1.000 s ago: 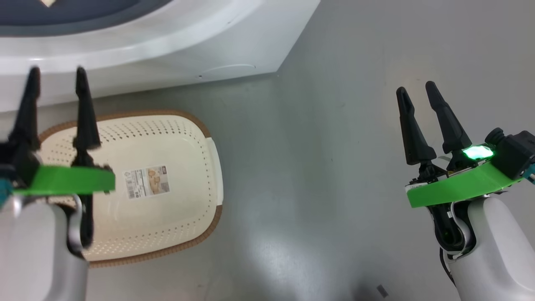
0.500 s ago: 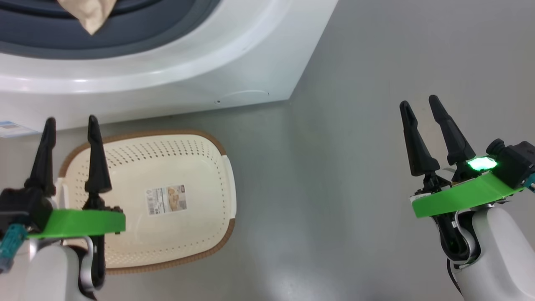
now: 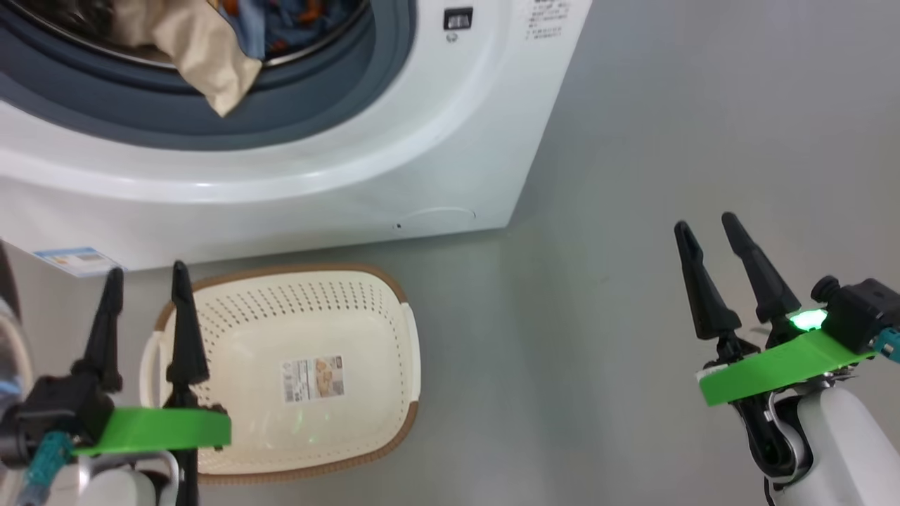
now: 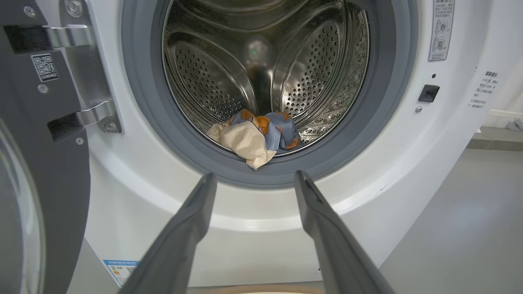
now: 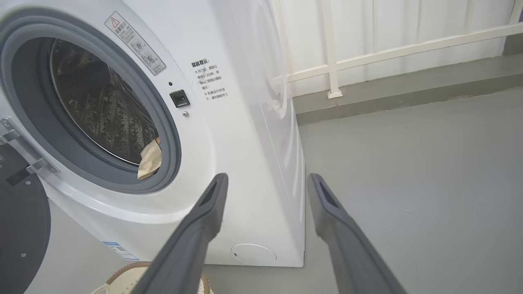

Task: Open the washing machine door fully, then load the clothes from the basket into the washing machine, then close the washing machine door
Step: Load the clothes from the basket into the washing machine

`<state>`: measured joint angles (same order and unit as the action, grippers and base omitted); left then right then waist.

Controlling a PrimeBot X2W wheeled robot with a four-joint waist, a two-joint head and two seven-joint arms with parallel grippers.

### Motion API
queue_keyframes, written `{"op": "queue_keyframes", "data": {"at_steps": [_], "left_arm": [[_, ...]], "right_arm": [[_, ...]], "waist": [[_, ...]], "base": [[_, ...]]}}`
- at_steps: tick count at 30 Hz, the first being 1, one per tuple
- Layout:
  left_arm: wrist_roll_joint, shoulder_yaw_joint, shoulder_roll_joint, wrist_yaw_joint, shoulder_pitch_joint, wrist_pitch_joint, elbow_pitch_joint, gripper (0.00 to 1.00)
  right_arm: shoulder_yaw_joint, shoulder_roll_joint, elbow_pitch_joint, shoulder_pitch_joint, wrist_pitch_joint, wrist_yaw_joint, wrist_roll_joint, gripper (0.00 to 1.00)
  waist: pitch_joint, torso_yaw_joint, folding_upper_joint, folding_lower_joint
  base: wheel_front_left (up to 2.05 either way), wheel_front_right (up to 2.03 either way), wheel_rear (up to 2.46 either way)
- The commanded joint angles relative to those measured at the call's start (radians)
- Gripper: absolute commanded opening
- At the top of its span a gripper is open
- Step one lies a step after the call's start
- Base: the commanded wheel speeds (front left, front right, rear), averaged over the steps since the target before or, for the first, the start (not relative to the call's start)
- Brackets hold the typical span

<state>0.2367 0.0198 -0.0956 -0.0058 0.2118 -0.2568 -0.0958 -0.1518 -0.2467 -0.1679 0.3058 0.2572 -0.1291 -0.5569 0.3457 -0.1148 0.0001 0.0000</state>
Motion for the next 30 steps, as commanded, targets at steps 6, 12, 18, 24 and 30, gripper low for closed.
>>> {"op": "queue_keyframes", "data": {"at_steps": [6, 12, 18, 24, 30], "left_arm": [[0.008, -0.05, -0.003, -0.023, -0.065, -0.005, 0.025, 1.0], [0.019, -0.061, 0.009, -0.043, -0.114, -0.005, 0.026, 1.0], [0.041, -0.065, 0.018, -0.064, -0.155, -0.005, 0.012, 1.0], [0.026, -0.068, 0.017, -0.068, -0.171, -0.005, 0.005, 1.0], [0.012, -0.07, 0.02, -0.066, -0.172, -0.005, 0.005, 1.0]], "right_arm": [[-0.026, -0.018, 0.011, -0.05, 0.005, -0.002, 0.0, 1.0], [-0.029, -0.019, 0.002, -0.084, 0.005, -0.002, -0.005, 1.0], [-0.044, -0.017, -0.003, -0.11, 0.005, -0.002, -0.008, 1.0], [-0.052, -0.019, -0.005, -0.121, 0.005, -0.002, -0.01, 1.0], [-0.057, -0.028, -0.005, -0.129, 0.005, -0.002, -0.013, 1.0]], "waist": [[-0.098, 0.036, -0.0001, 0.0], [-0.153, 0.05, -0.0001, 0.0], [-0.199, 0.058, -0.0001, 0.0], [-0.218, 0.064, -0.0001, 0.0], [-0.226, 0.073, -0.0001, 0.0]], "base": [[0.0, 0.0, 0.0], [0.0, 0.0, 0.0], [0.0, 0.0, 0.0], [0.0, 0.0, 0.0], [0.0, 0.0, 0.0]]}}
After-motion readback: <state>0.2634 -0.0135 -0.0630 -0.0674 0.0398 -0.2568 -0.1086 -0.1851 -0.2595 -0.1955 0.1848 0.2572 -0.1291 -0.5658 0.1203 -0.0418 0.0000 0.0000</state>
